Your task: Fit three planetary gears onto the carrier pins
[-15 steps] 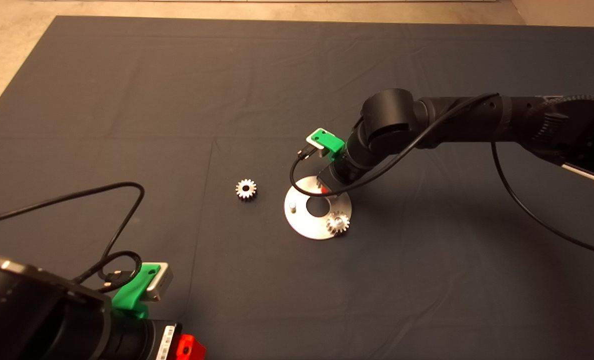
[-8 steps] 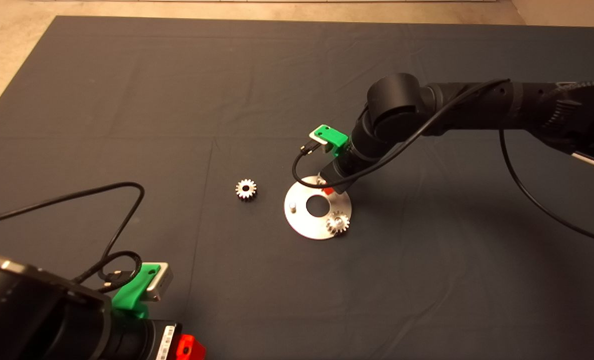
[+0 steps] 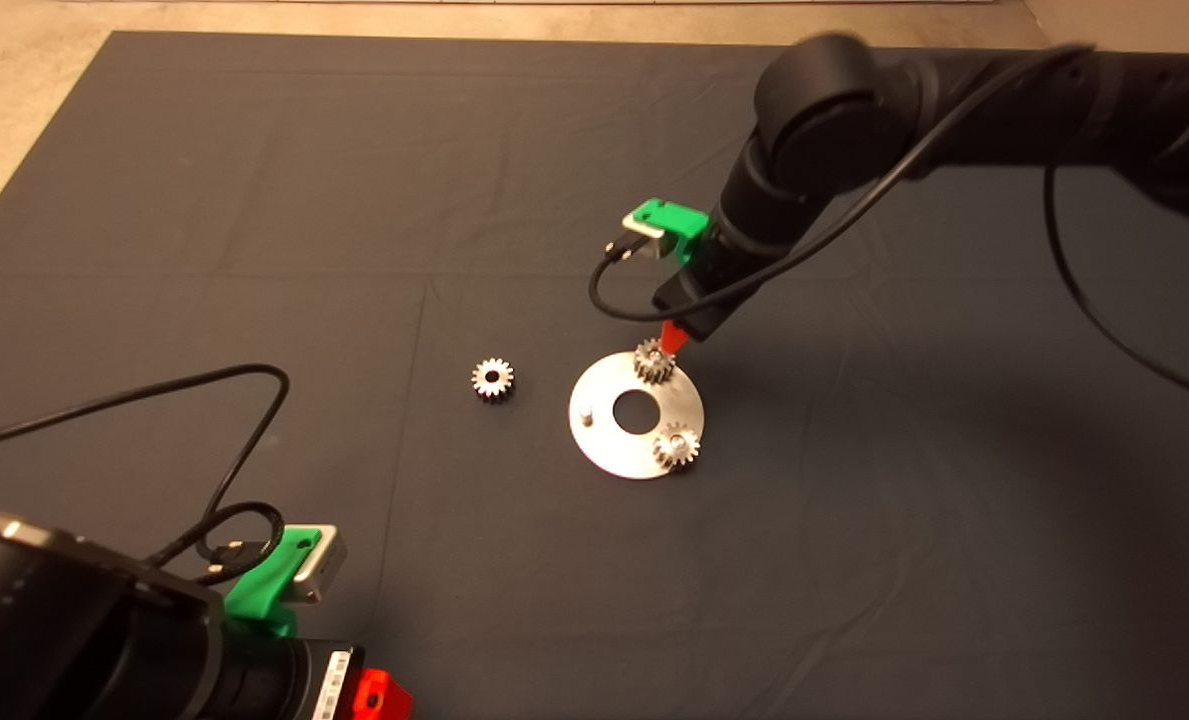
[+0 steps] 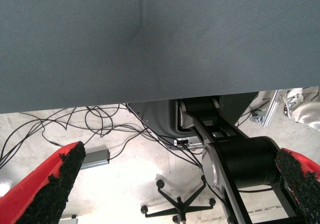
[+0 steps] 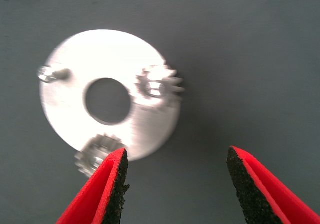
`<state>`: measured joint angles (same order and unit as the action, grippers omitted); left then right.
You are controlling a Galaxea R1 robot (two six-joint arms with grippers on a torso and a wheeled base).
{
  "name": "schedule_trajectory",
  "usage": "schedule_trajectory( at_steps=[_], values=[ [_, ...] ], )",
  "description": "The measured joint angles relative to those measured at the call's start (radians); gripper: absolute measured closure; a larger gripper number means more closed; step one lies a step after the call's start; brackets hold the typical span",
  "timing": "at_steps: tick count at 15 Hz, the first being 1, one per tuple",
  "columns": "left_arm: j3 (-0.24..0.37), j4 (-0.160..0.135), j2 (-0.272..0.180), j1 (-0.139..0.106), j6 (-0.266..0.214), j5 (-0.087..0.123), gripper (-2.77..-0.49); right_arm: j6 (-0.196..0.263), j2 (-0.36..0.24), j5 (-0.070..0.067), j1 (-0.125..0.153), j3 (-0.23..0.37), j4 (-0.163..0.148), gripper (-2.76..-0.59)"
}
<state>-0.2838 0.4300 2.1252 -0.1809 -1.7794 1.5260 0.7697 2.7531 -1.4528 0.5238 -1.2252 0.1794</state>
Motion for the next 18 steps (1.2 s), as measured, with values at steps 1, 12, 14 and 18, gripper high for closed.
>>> schedule_trajectory(
  at_steps=[1,12,14,18],
  values=[
    [0.0,0.0,0.0,0.0,0.0,0.0,-2.77,-0.007,-0.027,-0.037,0.015,0.02,-0.006,-1.44],
    [-0.001,-0.013,0.008,-0.03,0.04,0.0,-2.77,0.018,-0.759,-0.077,0.075,0.787,-0.243,-1.44],
    [-0.011,-0.04,0.015,-0.039,0.08,0.001,-2.77,0.032,-0.827,-0.08,0.101,0.825,-0.273,-1.44],
    [-0.183,-0.052,0.07,-0.053,0.292,0.001,-2.77,0.041,-0.869,-0.078,0.108,0.862,-0.305,-1.44]
  ],
)
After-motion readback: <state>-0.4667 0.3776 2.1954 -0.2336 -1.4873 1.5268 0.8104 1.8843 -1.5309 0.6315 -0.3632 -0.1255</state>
